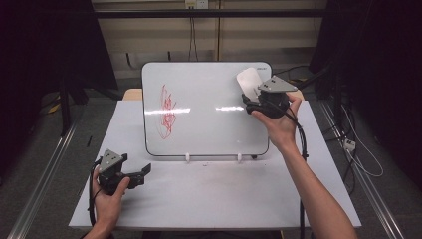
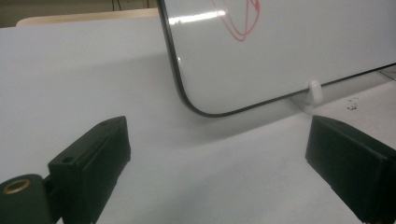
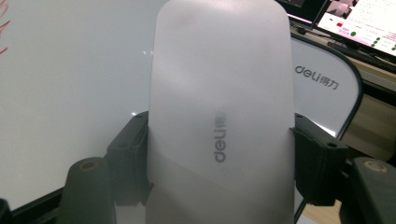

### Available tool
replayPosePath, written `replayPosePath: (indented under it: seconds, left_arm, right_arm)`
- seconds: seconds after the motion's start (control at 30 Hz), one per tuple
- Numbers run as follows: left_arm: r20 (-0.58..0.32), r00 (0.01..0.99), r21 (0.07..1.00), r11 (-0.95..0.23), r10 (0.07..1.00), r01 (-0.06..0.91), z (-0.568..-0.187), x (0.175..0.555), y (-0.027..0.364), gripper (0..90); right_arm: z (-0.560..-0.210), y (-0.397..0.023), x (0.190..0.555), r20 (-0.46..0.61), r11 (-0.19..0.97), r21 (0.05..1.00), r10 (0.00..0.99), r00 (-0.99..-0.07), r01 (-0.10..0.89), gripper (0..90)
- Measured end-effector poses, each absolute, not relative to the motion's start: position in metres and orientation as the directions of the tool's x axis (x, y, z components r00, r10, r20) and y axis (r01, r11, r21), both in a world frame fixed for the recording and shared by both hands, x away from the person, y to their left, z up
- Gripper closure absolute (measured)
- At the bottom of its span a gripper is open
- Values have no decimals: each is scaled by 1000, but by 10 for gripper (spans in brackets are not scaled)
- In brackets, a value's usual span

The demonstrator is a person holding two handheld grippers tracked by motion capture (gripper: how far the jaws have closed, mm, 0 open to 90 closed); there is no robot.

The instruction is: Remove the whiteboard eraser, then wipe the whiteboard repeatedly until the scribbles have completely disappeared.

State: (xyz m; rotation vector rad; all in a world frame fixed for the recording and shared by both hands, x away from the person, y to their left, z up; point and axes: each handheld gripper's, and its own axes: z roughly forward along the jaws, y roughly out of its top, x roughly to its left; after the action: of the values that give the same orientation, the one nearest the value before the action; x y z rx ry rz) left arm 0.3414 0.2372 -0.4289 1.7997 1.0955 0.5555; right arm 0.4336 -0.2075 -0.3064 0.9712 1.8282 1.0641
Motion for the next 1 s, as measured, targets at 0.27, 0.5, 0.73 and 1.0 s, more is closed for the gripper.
replayPosePath:
  seconds: [0.27, 0.5, 0.73, 1.0]
  left_arm:
    - [-73, 501, 879, -183, 862, 441, -428, 340, 237, 65]
    - [-74, 500, 878, -181, 863, 443, -429, 341, 237, 65]
    - [-88, 495, 875, -171, 864, 454, -431, 343, 240, 65]
    - [-87, 496, 875, -172, 864, 452, -430, 342, 240, 65]
  right_arm:
    - [-313, -197, 425, -263, 367, 910, 871, -416, 193, 316]
    - [-314, -189, 422, -275, 383, 906, 855, -440, 179, 316]
    - [-318, -172, 422, -296, 410, 898, 831, -471, 160, 316]
    - [-317, -150, 422, -319, 436, 890, 805, -500, 135, 316]
